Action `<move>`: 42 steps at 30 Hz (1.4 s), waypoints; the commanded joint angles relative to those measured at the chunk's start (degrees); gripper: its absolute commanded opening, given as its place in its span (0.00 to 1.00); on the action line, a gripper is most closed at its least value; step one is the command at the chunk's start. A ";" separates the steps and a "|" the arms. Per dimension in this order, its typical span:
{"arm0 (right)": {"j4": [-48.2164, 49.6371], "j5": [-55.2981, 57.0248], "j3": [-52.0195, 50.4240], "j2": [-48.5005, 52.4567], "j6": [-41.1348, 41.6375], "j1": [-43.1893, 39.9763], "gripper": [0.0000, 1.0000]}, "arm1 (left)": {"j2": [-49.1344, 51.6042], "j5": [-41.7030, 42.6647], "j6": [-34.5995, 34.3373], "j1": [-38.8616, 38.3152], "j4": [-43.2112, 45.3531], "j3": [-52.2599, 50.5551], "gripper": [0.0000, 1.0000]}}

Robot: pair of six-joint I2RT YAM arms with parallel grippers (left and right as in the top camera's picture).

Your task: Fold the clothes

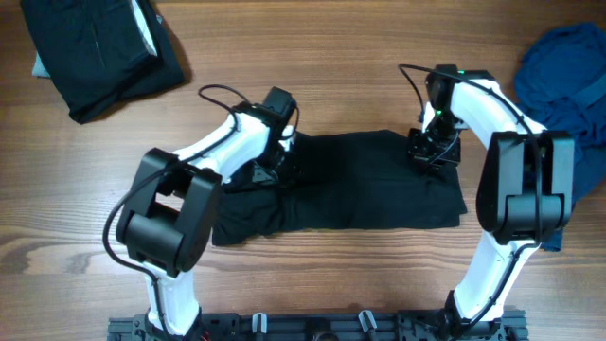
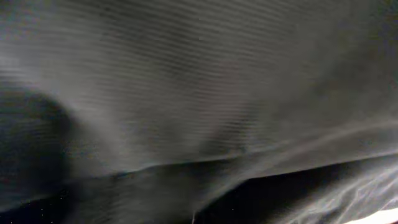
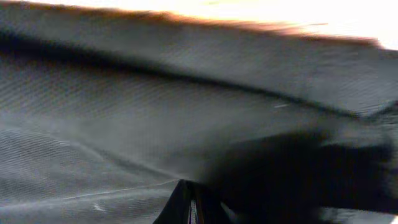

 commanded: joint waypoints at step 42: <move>-13.88 6.05 24.90 -4.04 -0.76 -4.81 0.04 | -2.32 -18.64 5.92 6.23 -12.52 10.12 0.20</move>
